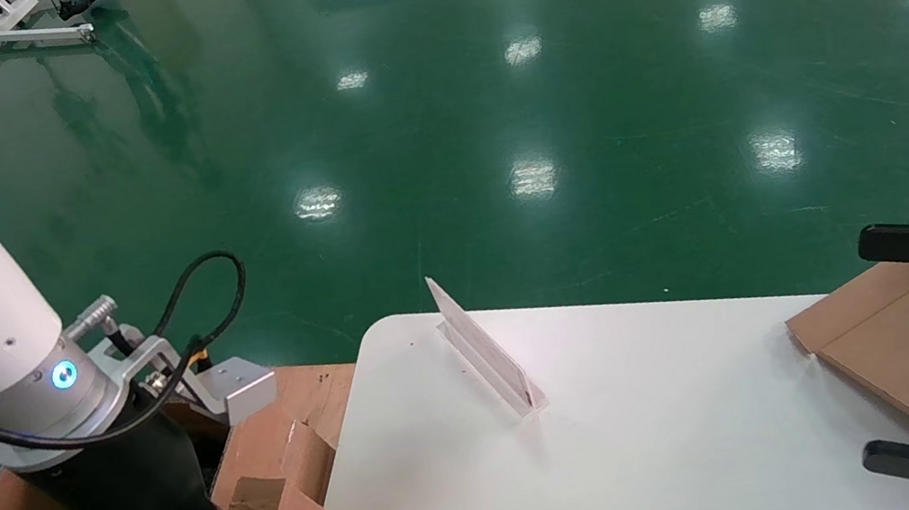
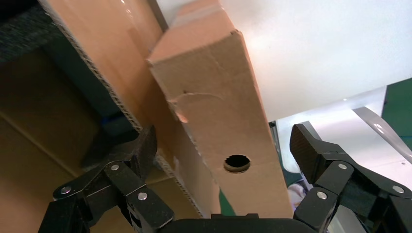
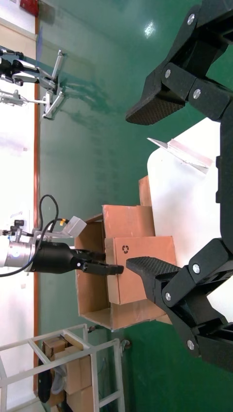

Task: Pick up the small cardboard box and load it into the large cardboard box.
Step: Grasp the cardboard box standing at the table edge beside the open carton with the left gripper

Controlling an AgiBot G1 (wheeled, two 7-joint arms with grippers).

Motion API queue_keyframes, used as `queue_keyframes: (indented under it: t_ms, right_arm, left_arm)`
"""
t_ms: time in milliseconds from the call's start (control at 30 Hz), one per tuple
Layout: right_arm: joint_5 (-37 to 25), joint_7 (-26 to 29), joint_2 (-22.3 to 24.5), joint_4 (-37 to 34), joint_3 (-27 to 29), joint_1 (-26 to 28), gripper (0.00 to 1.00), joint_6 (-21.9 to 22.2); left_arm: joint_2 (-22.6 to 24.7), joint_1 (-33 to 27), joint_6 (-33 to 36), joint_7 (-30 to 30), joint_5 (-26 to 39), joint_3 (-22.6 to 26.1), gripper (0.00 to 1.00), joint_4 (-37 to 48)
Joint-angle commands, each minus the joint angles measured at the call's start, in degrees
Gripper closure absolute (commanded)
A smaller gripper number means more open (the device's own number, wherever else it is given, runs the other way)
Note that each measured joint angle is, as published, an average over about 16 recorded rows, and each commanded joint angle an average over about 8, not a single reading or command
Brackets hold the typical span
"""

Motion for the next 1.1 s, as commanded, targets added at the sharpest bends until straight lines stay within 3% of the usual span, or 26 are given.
queue_keyframes:
  t_ms: [33,400,533,667,800,1100]
  right_arm:
    - [0.0,0.0,0.0,0.0,0.0,0.0,0.00,0.0]
    - [0.0,0.0,0.0,0.0,0.0,0.0,0.00,0.0]
    - [0.0,0.0,0.0,0.0,0.0,0.0,0.00,0.0]
    - [0.0,0.0,0.0,0.0,0.0,0.0,0.47,0.0]
    - [0.0,0.0,0.0,0.0,0.0,0.0,0.97,0.0]
    - [0.0,0.0,0.0,0.0,0.0,0.0,1.00,0.0]
  left_arm:
    - [-0.3,0.4,-0.2,-0.1,-0.4,0.2,0.00,0.0]
    - [-0.5,2.3,-1.1,0.5,-0.9,0.8,0.00,0.0]
    - [-0.5,2.6,-1.3,0.7,-0.8,0.9,0.50,0.0]
    - [-0.5,2.8,-1.4,0.8,-0.8,1.0,1.00,0.0]
    - [-0.5,2.9,-1.4,0.9,-0.8,1.0,1.00,0.0]
    - [-0.5,3.1,-1.5,0.9,-0.9,1.1,1.00,0.0]
